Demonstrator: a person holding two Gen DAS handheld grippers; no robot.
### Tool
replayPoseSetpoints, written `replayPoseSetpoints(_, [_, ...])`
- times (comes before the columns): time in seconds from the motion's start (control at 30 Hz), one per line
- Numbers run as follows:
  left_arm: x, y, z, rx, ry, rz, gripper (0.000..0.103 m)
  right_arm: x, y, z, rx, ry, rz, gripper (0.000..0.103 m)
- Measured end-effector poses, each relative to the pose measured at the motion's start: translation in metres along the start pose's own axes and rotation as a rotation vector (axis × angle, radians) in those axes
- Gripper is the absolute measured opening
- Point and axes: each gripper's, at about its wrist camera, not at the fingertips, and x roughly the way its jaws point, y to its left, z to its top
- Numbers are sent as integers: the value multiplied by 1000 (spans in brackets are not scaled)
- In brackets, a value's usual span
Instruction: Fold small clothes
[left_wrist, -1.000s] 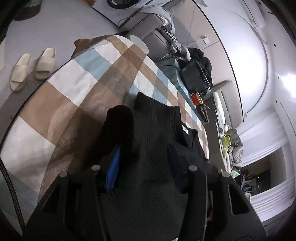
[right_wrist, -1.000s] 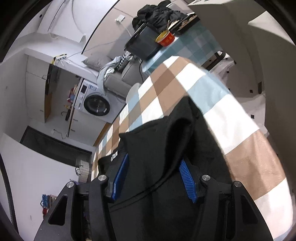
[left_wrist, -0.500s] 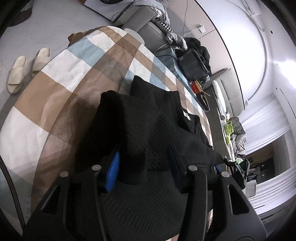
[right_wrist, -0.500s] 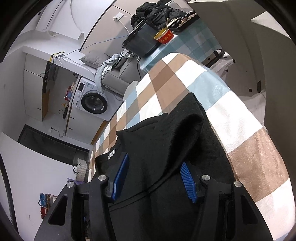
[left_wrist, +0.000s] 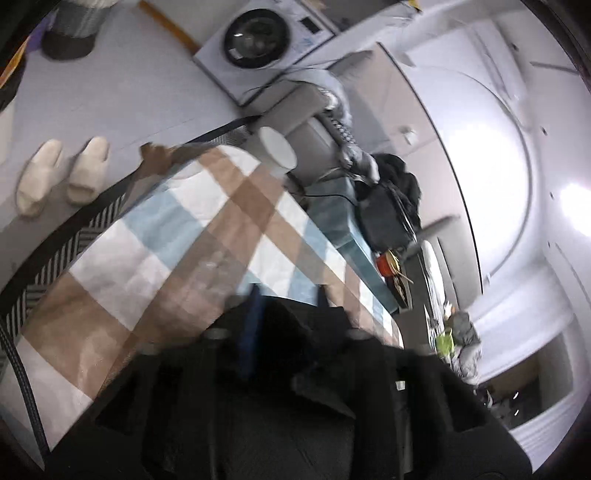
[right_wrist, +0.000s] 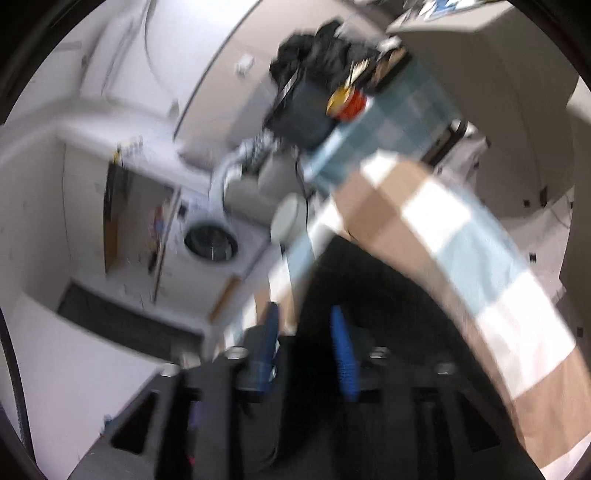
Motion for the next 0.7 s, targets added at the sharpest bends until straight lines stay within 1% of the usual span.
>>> replayPoseSetpoints(0.07, [-2, 6, -3, -4, 0, -2, 37, -10, 7, -2, -52, -4, 5, 37])
replayPoseSetpoints(0.1, [-1, 9, -5, 3, 11, 13, 37, -13, 8, -4, -79, 2, -11, 39])
replayPoseSetpoints(0.17, [-1, 17, -12, -6, 38, 16, 37, -16, 9, -10, -121, 22, -52, 39])
replayPoseSetpoints(0.33, [-7, 25, -28, -4, 87, 33, 37, -18, -2, -24, -116, 83, -81, 39])
replayPoseSetpoints(0.4, [-13, 23, -39, 27, 115, 34, 37, -18, -2, -33, -136, 112, -86, 39])
replayPoseSetpoints(0.47, [-13, 18, -54, 76, 166, 40, 37, -18, -1, -41, -153, 138, -86, 39])
replayPoseSetpoints(0.53, [-11, 12, -68, 124, 238, 57, 37, -16, 1, -50, -167, 161, -86, 39])
replayPoseSetpoints(0.6, [-5, 7, -82, 157, 309, 45, 37, -14, 5, -58, -190, 185, -84, 39])
replayPoseSetpoints(0.63, [0, 4, -86, 168, 326, 34, 37, -13, 6, -61, -198, 192, -83, 39])
replayPoseSetpoints(0.7, [8, 1, -87, 169, 322, 34, 37, -13, 10, -68, -216, 209, -81, 39])
